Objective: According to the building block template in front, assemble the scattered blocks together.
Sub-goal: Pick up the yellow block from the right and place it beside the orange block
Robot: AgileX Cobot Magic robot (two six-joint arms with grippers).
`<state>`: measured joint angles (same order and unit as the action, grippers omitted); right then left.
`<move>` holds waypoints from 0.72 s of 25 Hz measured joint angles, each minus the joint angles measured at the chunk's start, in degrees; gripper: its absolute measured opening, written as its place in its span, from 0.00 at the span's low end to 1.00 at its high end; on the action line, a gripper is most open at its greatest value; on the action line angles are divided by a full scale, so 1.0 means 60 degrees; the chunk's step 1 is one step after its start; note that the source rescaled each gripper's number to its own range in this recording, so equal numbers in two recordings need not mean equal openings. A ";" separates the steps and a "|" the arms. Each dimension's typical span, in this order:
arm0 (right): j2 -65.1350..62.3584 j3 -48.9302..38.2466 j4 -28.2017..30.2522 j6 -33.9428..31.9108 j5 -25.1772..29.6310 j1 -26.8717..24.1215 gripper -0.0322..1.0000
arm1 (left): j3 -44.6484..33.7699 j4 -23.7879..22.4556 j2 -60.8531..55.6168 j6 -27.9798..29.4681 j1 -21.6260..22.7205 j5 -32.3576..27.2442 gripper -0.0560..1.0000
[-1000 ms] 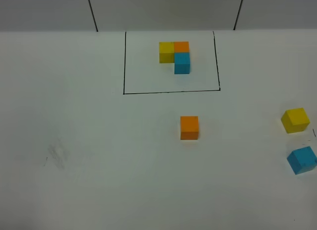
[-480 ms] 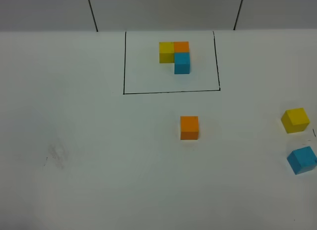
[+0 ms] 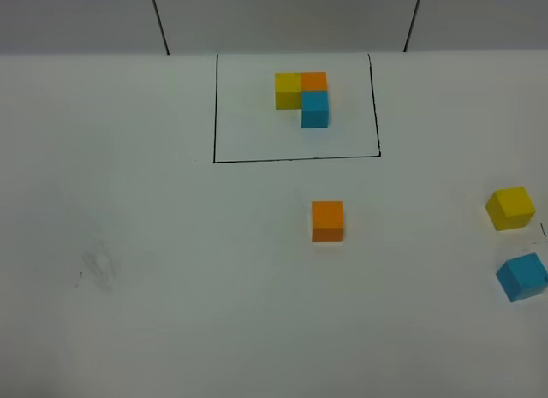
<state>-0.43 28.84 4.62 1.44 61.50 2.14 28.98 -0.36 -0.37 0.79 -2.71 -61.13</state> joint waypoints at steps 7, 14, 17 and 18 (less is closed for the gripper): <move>0.0000 0.0000 0.0000 0.0000 0.0000 0.0000 0.03 | 0.0000 0.0000 0.0000 0.0000 0.0000 0.0000 0.51; 0.0000 0.0000 0.0000 -0.0021 0.0000 0.0000 0.03 | 0.0000 0.0000 0.0000 -0.0007 0.0000 0.0000 0.51; 0.0000 0.0000 0.0030 -0.0096 0.0000 0.0000 0.03 | 0.0000 0.0000 0.0000 -0.0010 0.0000 0.0000 0.51; 0.0000 0.0000 0.0066 -0.0174 0.0000 0.0000 0.03 | 0.0000 0.0000 0.0000 -0.0018 0.0000 0.0000 0.51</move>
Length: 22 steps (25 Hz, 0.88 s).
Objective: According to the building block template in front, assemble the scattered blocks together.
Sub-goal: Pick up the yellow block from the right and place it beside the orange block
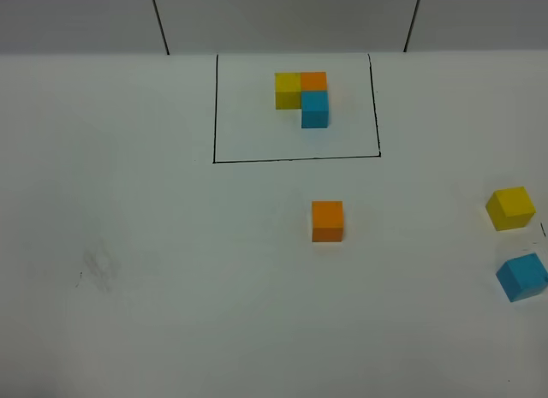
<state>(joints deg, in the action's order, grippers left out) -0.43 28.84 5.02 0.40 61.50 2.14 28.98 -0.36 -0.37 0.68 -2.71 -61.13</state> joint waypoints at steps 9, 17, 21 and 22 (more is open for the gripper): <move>0.1915 0.0586 0.0603 -0.2803 -0.0494 0.0000 0.15 | 0.0000 0.0000 0.0000 0.0000 0.0000 0.0000 0.51; 0.5386 0.1548 0.0512 -0.2707 -0.0901 0.0000 0.44 | 0.0000 0.0000 0.0000 0.0000 0.0000 0.0000 0.51; 0.7382 0.2255 0.0295 -0.2334 -0.0997 0.0000 0.77 | 0.0000 0.0000 0.0000 0.0000 0.0000 0.0000 0.51; 0.7795 0.2407 0.0174 -0.2326 -0.1015 0.0000 0.85 | 0.0000 0.0000 0.0000 0.0000 0.0000 0.0000 0.51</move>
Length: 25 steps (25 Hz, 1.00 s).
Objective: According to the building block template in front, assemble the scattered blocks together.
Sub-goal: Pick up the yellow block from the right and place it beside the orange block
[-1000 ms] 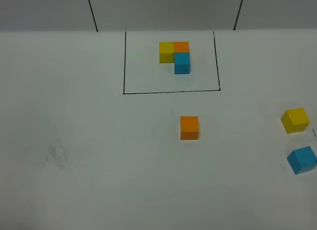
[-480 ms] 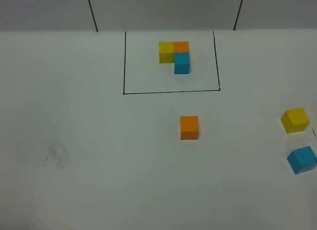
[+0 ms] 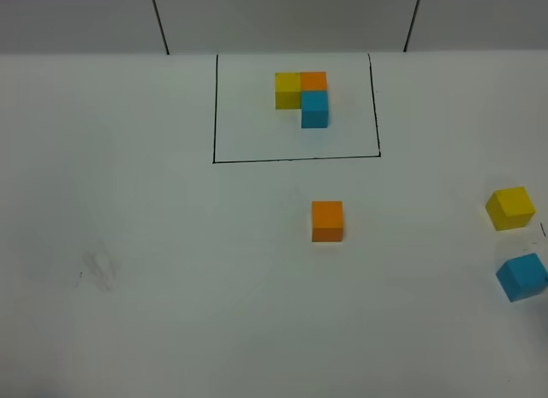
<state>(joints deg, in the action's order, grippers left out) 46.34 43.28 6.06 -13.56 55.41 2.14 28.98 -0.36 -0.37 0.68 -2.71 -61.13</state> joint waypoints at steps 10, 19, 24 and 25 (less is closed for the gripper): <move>0.4537 0.1548 -0.0239 0.1553 -0.1406 0.0000 0.99 | 0.0000 0.0000 0.0000 0.0000 0.0000 0.0000 0.51; 0.7077 0.1746 -0.0215 0.3475 -0.2853 0.0000 0.91 | 0.0000 0.0000 0.0000 -0.0008 0.0000 0.0000 0.51; 0.7778 0.2090 0.0022 0.3619 -0.3083 -0.0005 0.90 | 0.0000 0.0000 0.0000 -0.0026 0.0000 0.0008 0.51; 0.7871 0.2182 0.0044 0.3628 -0.3093 -0.0005 0.90 | 0.0000 0.0000 0.0000 -0.0026 0.0000 0.0008 0.51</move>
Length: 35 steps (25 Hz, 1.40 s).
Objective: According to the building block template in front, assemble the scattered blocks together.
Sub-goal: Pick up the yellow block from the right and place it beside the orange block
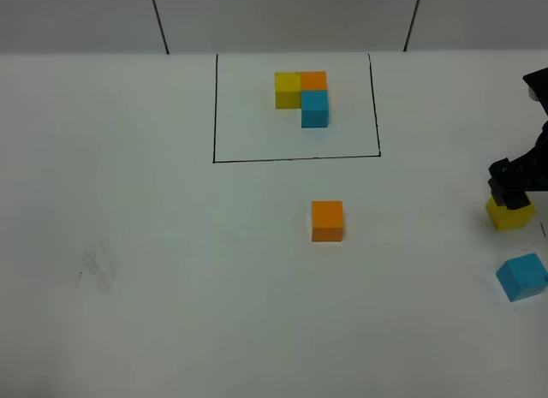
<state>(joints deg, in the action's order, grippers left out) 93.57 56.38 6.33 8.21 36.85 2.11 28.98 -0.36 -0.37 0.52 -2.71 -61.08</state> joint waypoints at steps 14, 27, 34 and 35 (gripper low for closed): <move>0.1587 0.0754 -0.0220 0.0512 0.0032 -0.0619 0.87 | 0.0000 0.0000 0.0000 0.0000 0.0000 -0.0009 0.51; 0.2468 0.0808 -0.0584 0.0654 -0.0507 -0.0632 0.84 | 0.0000 0.0000 0.0000 0.0000 0.0000 -0.0009 0.51; 0.2911 0.0808 -0.0755 0.0654 -0.0773 -0.0632 0.68 | 0.0000 0.0000 0.0000 0.0000 0.0000 -0.0009 0.51; 0.2921 0.0808 -0.0761 0.0654 -0.0781 -0.0632 0.59 | 0.0000 0.0000 0.0000 0.0000 0.0000 -0.0009 0.51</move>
<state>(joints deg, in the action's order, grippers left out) 111.09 61.22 1.76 12.13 32.16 -1.68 28.98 -0.36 -0.37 0.52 -2.71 -61.13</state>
